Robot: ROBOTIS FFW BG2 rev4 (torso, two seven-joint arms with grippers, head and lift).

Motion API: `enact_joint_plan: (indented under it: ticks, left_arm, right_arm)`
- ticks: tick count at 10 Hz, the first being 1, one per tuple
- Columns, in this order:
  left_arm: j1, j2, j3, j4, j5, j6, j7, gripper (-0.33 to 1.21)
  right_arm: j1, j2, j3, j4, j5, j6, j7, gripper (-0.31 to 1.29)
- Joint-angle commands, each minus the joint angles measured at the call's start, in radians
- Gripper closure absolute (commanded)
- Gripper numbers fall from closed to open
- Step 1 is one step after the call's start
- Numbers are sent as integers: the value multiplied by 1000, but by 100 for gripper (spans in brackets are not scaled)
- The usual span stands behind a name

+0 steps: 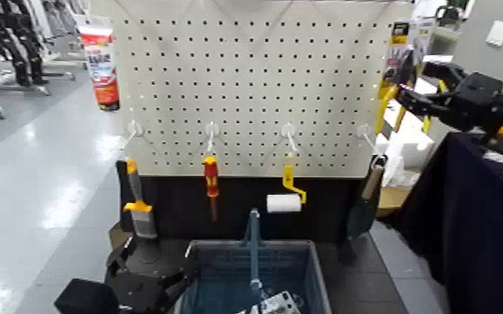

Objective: Put the yellow pliers into the crate.

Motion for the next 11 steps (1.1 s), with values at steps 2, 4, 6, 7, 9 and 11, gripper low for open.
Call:
enact_joint_plan:
  ticks: [2,4,6,7,9,11]
  left_arm:
    - [-3,-5,0,4,0,-5,-5,14]
    - [-5,-10,5,7,0,-6,-11,14]
    - [-5,-11,6,9,0,-8,-12,14]
    - [-5,-11,6,9,0,-8,-14,15]
    - [-5,-14,8,9,0,-8,-15,14]
    - [-5,-14,8,9,1,-8,-17,14]
  right_arm:
    - [-45,-10,42,59,-15,-16,13,22]
    - [-66,-12,64,84,-19,-25,21,22]
    - [-80,-12,81,95,-19,-29,21,30]
    - [-85,-12,85,92,-10,-26,18,63]
    - [-89,-12,88,79,11,-20,7,103]
    - [-92,-14,90,73,25,-22,4,108]
